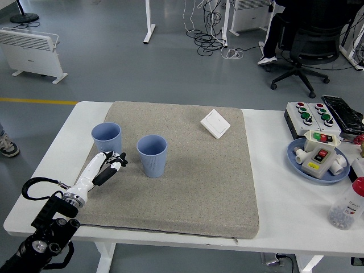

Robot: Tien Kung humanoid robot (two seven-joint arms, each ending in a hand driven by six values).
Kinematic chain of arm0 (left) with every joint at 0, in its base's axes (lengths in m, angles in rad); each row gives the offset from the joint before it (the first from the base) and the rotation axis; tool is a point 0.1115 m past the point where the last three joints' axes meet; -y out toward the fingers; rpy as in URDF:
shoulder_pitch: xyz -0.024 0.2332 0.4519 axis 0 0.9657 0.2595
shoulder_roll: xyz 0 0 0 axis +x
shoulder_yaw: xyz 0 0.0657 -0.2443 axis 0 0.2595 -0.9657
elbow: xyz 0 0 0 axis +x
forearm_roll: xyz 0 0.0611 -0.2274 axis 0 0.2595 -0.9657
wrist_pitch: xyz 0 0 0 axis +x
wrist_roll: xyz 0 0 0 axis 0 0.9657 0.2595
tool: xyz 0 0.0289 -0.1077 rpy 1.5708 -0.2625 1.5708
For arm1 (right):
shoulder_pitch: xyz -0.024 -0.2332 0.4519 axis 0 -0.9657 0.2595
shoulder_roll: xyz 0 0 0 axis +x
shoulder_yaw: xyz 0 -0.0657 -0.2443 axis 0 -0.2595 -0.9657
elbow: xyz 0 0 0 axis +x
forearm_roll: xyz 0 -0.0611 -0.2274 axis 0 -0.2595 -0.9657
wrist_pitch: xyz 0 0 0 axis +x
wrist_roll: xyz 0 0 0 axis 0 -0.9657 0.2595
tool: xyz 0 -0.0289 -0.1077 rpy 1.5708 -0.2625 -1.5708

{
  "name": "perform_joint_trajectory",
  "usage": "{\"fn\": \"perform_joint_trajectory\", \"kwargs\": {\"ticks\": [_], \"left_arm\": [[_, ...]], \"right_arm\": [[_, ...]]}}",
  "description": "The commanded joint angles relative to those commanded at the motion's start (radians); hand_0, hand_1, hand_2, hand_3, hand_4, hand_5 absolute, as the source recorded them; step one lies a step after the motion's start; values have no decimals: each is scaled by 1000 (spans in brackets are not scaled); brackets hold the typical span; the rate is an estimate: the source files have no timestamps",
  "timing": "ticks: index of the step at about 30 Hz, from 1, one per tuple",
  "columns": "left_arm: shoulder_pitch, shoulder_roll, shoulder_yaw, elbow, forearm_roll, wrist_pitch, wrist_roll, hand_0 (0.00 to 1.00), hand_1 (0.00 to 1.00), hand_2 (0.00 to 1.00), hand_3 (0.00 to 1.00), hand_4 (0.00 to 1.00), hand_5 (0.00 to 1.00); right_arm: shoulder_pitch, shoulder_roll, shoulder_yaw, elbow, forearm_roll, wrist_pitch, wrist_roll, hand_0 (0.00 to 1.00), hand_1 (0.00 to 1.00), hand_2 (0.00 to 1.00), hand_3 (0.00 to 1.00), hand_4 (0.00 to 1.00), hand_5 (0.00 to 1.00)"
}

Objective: Push cup pick cup insert cup

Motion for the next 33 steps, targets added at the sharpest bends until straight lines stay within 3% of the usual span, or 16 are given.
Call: {"fn": "perform_joint_trajectory", "kwargs": {"ticks": [8,25,30,33], "left_arm": [[-28,-3,-20,54,7,-1,-11,787,610,551,511,602,998],[-62,-14,-43,92,24,-3,-21,795,617,559,514,597,998],[-56,-7,-39,86,22,-5,-20,786,617,559,514,595,998],[-39,9,-1,38,-8,3,-20,786,617,559,514,595,998]], "right_arm": [[5,0,-7,0,0,2,1,691,595,620,548,106,469],[7,2,-25,0,11,6,2,691,595,619,547,108,469],[7,2,-30,0,12,8,2,691,595,619,547,106,466],[9,1,-29,0,13,8,3,691,595,619,547,106,466]]}}
